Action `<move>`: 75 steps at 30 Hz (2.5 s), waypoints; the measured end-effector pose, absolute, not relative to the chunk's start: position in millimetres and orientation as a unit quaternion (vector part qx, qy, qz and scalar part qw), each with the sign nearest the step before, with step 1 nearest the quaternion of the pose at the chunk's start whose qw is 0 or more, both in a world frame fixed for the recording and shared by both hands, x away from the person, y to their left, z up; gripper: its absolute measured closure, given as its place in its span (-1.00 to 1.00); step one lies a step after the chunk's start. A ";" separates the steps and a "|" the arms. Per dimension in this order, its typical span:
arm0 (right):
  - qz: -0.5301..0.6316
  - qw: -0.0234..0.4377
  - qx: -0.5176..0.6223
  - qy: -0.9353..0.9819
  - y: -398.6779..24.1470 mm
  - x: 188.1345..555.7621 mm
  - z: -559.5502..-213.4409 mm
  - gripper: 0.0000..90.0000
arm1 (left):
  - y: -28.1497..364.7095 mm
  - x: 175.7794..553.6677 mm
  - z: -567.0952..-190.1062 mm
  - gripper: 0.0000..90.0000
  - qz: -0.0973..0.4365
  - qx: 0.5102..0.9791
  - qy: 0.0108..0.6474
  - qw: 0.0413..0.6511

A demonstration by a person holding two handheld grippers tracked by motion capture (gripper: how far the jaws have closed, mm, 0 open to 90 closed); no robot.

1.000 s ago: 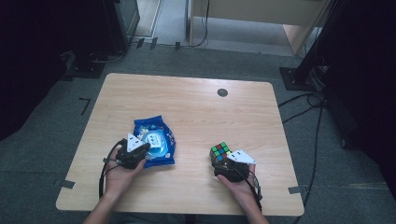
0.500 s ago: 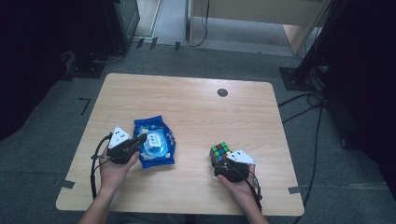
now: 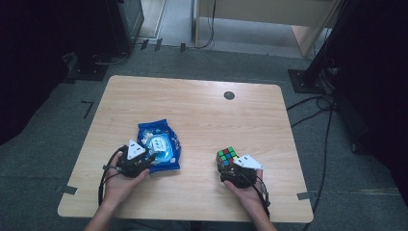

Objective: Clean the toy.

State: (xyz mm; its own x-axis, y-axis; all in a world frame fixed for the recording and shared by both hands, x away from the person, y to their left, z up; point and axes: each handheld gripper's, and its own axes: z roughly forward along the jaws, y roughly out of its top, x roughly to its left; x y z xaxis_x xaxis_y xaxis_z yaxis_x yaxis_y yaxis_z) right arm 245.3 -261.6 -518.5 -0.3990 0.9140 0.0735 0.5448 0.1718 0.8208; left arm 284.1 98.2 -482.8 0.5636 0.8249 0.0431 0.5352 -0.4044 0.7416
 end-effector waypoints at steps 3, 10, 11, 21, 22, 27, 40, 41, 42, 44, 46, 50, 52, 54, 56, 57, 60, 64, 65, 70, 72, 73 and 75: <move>0.406 0.227 0.499 0.731 -261.6 245.4 -518.5 -0.46 | 93.4 287.5 -480.7 0.36 0.213 0.809 0.426 0.346; 0.405 0.229 0.498 0.732 -261.1 245.2 -518.6 -0.46 | 89.4 301.3 -475.3 0.31 0.212 0.790 0.454 0.354; 0.405 0.228 0.498 0.732 -261.0 245.2 -518.7 -0.46 | 89.0 303.0 -474.4 0.30 0.210 0.788 0.456 0.356; 0.405 0.229 0.497 0.733 -260.8 244.7 -518.7 -0.46 | 99.2 305.3 -470.2 0.52 0.158 0.776 0.478 0.380; 0.404 0.229 0.497 0.733 -260.7 244.7 -518.7 -0.46 | 100.9 305.1 -469.5 0.53 0.150 0.775 0.479 0.384; 0.405 0.231 0.497 0.733 -260.4 244.6 -518.8 -0.46 | 106.3 298.4 -469.3 0.51 0.138 0.779 0.471 0.389; 0.401 0.236 0.495 0.734 -259.4 244.7 -519.0 -0.46 | 101.0 294.0 -474.1 0.73 0.150 0.827 0.425 0.336; 0.401 0.236 0.495 0.733 -259.4 244.7 -519.0 -0.46 | 98.1 294.9 -474.1 0.73 0.153 0.829 0.422 0.334; 0.401 0.237 0.495 0.734 -259.4 244.7 -519.1 -0.46 | 96.3 296.6 -473.8 0.72 0.150 0.834 0.416 0.329; 0.401 0.237 0.495 0.734 -259.4 244.6 -519.1 -0.46 | 91.7 300.0 -474.9 0.69 0.145 0.840 0.407 0.328; 0.401 0.237 0.495 0.734 -259.4 244.6 -519.1 -0.46 | 88.4 303.1 -474.6 0.62 0.142 0.842 0.399 0.335; 0.401 0.236 0.495 0.734 -259.5 244.6 -519.0 -0.46 | 83.8 309.3 -474.0 0.40 0.158 0.839 0.393 0.341; 0.402 0.236 0.495 0.733 -259.5 244.6 -519.0 -0.46 | 81.5 311.9 -475.3 0.33 0.172 0.842 0.389 0.333; 0.402 0.236 0.495 0.734 -259.5 244.6 -519.0 -0.46 | 80.3 314.5 -477.8 0.31 0.182 0.843 0.390 0.323; 0.402 0.236 0.494 0.734 -259.5 244.5 -519.1 -0.46 | 81.0 315.6 -479.7 0.30 0.191 0.841 0.393 0.319; 0.402 0.236 0.494 0.734 -259.4 244.4 -519.1 -0.46 | 81.2 315.1 -480.2 0.31 0.191 0.838 0.397 0.322; 0.402 0.236 0.493 0.734 -259.1 244.2 -519.2 -0.46 | 80.5 313.5 -482.0 0.30 0.196 0.835 0.399 0.326; 0.401 0.237 0.492 0.735 -258.8 244.2 -519.2 -0.46 | 77.7 313.8 -483.1 0.28 0.196 0.832 0.404 0.326; 0.401 0.238 0.492 0.735 -258.6 244.2 -519.3 -0.46 | 77.3 314.5 -483.3 0.28 0.195 0.830 0.407 0.327; 0.400 0.239 0.492 0.735 -258.3 244.0 -519.3 -0.45 | 77.9 318.2 -485.6 0.59 0.211 0.823 0.418 0.321; 0.400 0.240 0.492 0.735 -258.3 244.1 -519.4 -0.45 | 79.2 319.8 -487.4 0.83 0.213 0.818 0.424 0.325; 0.399 0.240 0.492 0.735 -258.2 244.0 -519.4 -0.45 | 80.4 320.2 -487.4 0.99 0.216 0.815 0.423 0.331; 0.399 0.241 0.492 0.735 -258.2 244.0 -519.4 -0.45 | 83.0 320.4 -484.9 1.00 0.219 0.809 0.424 0.344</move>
State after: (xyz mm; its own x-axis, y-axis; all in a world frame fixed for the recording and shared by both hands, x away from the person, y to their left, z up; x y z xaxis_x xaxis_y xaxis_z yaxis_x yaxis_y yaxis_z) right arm 244.0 -258.2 -519.4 -0.4002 0.9156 0.0379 0.5309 0.1979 0.8240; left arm 320.4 83.0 -484.9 0.5448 0.8362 0.0628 0.5349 -0.4042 0.7420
